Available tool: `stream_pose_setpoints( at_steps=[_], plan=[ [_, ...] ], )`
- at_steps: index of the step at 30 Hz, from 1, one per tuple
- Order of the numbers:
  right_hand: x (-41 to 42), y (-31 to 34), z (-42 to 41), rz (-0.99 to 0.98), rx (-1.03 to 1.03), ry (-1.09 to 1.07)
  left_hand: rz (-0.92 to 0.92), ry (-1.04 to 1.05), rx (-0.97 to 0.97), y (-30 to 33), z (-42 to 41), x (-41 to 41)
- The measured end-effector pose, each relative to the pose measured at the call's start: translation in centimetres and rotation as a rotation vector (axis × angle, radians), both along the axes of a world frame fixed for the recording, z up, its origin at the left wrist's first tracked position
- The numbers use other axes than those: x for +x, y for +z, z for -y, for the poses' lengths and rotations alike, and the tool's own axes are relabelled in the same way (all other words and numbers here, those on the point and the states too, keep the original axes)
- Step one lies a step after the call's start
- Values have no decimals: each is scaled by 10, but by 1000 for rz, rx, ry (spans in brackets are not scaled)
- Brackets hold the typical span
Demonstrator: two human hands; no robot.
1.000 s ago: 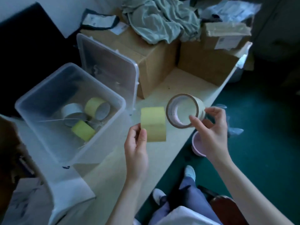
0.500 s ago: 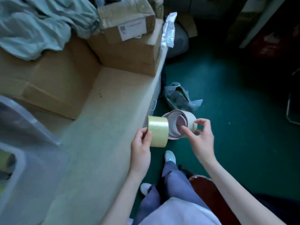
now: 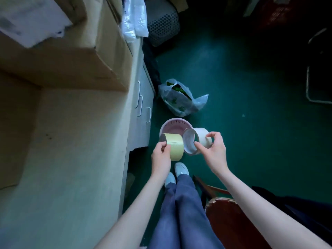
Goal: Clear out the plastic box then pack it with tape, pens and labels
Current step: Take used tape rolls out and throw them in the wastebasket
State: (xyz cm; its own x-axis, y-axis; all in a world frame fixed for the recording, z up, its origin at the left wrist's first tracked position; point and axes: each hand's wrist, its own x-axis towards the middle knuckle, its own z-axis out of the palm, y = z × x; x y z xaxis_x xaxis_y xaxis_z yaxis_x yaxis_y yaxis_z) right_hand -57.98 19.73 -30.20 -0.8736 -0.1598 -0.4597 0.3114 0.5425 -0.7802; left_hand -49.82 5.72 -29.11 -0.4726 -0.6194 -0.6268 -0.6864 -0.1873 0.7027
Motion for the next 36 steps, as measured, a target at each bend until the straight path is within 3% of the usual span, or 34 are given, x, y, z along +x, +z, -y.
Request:
stream_pose_setpoints(
  at_steps=[8, 12, 21, 28, 36],
  plan=[
    [-24, -154, 10, 144, 56, -36, 223, -26, 20, -171, 10, -27],
    [-35, -223, 2, 178, 50, -92, 248, -56, 21, -250, 19, -32],
    [-31, -293, -13, 223, 70, -189, 221, 89, 216, -346, 22, -34],
    [-26, -296, -20, 245, 76, -217, 91, 299, 459, -327, 28, -40],
    [-26, -274, -6, 265, 41, -174, -243, 488, 553, -221, 31, -17]
  ],
)
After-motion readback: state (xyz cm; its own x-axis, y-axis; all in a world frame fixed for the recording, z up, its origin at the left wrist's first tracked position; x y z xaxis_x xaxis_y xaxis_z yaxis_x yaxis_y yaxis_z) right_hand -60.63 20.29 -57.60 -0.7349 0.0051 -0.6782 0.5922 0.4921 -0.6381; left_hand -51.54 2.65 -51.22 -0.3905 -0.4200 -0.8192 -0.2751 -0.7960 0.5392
